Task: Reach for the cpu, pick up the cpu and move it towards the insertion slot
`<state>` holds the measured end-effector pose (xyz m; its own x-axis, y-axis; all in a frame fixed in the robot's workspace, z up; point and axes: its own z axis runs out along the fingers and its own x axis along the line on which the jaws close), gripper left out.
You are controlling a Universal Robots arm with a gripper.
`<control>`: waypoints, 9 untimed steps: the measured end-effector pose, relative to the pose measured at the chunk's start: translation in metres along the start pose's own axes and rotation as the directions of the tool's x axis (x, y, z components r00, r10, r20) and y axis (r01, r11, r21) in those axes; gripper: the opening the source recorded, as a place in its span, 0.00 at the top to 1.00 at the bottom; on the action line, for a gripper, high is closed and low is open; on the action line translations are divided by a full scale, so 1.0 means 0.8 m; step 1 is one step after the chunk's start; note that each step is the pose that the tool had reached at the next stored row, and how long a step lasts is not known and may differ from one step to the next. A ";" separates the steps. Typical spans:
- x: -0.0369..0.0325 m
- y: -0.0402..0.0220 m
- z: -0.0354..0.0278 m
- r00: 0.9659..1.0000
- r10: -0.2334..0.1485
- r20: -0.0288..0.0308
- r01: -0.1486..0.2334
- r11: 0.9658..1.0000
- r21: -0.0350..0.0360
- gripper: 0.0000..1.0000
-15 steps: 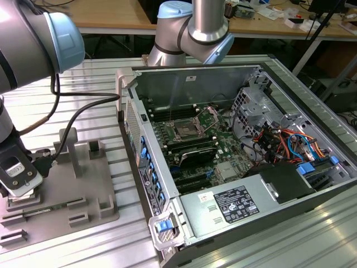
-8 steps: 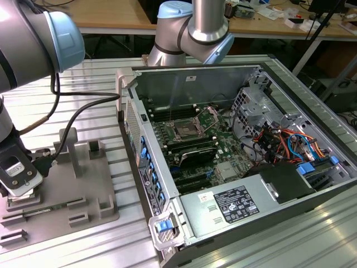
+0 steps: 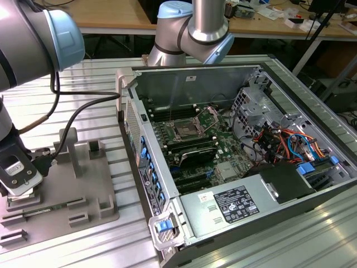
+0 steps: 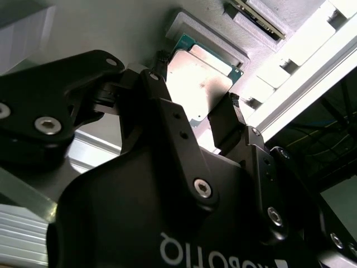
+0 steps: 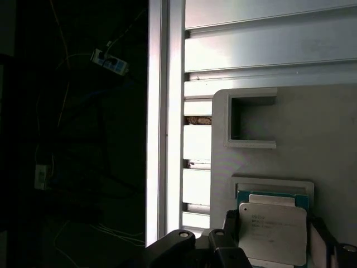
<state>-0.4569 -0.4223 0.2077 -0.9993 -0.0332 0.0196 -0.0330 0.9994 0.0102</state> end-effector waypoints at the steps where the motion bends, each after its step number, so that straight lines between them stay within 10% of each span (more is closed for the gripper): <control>1: 0.0000 0.0000 -0.0004 1.000 0.000 0.000 0.000 1.000 0.000 0.45; 9: -0.0001 0.0000 -0.0023 1.000 0.000 0.000 0.000 1.000 0.000 0.45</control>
<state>-0.4568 -0.4223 0.2095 -0.9993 -0.0332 0.0197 -0.0330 0.9994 0.0101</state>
